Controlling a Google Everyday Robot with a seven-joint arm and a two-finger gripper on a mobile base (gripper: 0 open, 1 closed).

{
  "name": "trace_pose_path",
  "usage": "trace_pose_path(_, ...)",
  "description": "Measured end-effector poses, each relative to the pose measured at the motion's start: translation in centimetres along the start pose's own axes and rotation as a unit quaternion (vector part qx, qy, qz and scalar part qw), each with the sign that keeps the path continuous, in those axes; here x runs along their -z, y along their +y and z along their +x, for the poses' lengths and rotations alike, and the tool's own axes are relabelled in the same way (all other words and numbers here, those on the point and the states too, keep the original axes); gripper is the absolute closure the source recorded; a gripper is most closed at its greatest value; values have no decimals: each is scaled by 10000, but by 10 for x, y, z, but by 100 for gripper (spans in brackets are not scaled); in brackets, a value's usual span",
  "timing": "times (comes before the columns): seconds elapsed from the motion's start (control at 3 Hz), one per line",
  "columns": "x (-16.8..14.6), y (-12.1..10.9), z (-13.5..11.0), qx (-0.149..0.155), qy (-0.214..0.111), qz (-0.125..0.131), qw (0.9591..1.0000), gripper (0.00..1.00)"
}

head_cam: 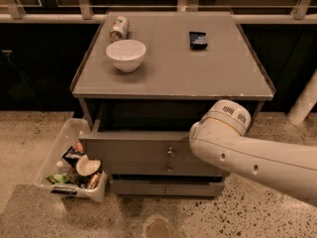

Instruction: Open top drawer

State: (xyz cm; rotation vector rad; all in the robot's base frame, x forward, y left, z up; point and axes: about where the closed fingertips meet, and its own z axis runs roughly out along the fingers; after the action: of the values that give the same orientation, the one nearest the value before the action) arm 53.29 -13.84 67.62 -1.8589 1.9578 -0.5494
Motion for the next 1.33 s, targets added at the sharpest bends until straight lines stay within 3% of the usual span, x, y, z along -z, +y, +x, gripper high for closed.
trace_pose_path(0.33,0,0,0,0,0,0,10000,100)
trace_pose_path(1.33,0,0,0,0,0,0,10000,34)
